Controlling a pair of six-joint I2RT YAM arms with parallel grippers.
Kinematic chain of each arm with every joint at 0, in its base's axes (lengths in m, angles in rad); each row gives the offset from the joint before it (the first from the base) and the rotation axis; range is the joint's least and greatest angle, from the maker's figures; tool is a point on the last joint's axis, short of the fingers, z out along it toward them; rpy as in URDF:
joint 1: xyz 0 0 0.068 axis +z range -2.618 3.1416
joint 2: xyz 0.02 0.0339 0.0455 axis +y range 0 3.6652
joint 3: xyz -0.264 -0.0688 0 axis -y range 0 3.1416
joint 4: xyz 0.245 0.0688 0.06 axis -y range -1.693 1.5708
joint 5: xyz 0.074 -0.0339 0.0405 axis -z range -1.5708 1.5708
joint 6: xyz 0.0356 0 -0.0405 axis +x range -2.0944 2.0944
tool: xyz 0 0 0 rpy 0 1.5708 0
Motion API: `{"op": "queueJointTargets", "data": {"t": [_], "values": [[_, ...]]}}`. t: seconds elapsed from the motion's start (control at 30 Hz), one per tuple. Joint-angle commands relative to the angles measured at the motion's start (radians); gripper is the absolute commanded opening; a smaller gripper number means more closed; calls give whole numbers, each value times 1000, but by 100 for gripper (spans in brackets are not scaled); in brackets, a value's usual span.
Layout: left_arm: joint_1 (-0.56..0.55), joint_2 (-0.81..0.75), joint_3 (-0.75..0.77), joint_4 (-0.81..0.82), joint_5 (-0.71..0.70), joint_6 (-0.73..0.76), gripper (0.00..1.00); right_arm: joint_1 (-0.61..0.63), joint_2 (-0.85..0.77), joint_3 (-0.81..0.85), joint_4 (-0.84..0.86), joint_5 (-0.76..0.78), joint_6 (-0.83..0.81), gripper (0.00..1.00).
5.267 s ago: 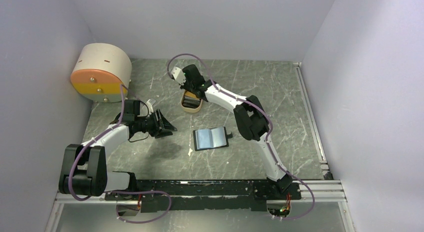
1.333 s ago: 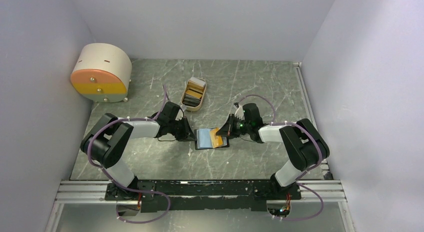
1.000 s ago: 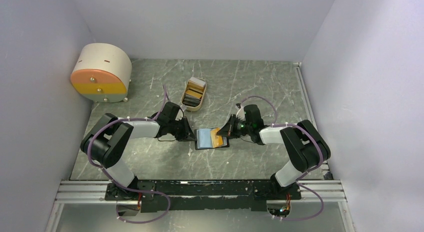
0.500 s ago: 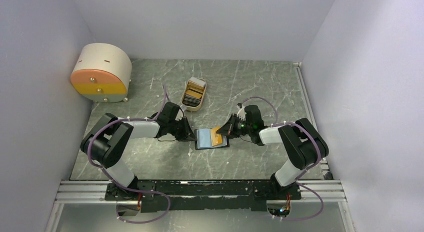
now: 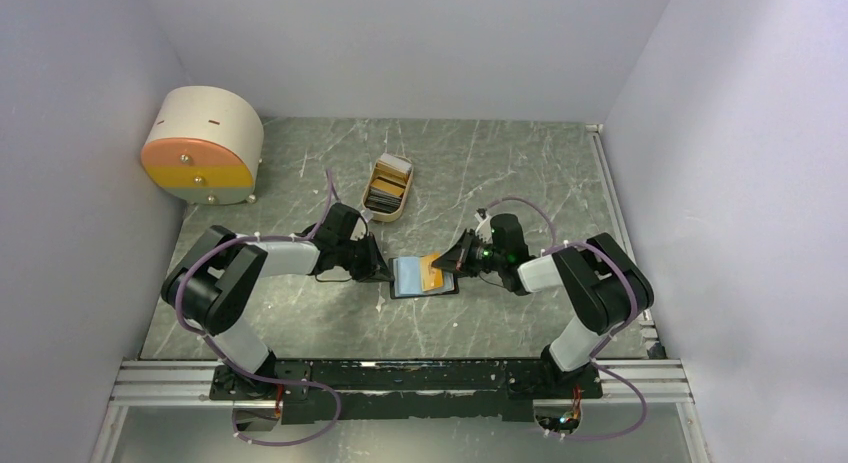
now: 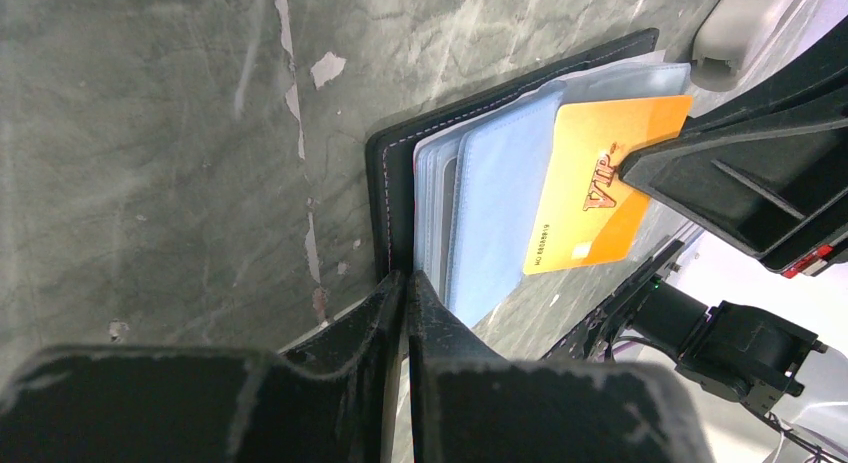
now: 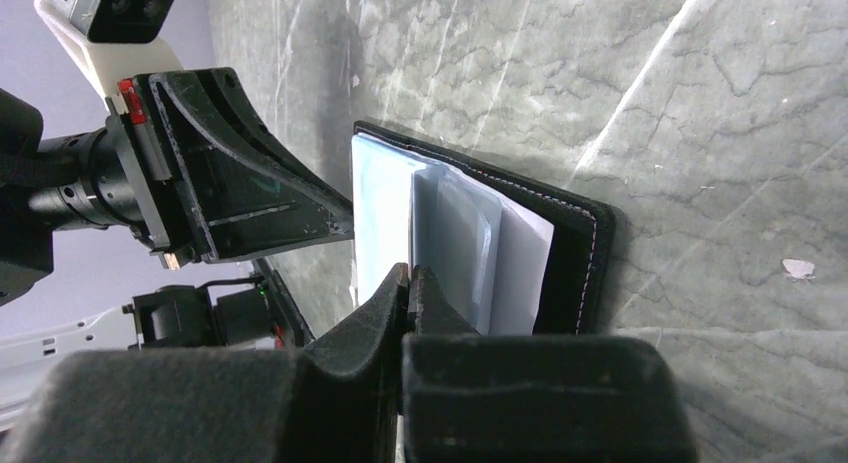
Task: Put the credit cards into the card holder
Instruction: Insert the credit card into the card holder.
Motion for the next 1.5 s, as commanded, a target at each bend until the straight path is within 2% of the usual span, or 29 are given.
{"op": "queueJointTargets", "data": {"t": [0.0, 0.47, 1.03, 1.27, 1.33, 1.47], "values": [[-22, 36, -10, -64, -16, 27, 13, -7, 22, -16, 58, 8, 12, 0], [-29, 21, -22, -58, -18, 24, 13, -3, 54, -61, 209, 2, 84, 0], [-30, 21, -19, -59, -22, 23, 14, 40, 82, -73, 241, 36, 121, 2], [-34, 12, -14, -67, -23, 25, 14, 62, 95, -58, 219, 50, 117, 15], [-34, 10, -15, -68, -24, 24, 14, 61, 68, -42, 142, 76, 82, 22], [-35, 12, -21, -65, -22, 23, 14, 62, -33, 13, -127, 184, -61, 36]]}}
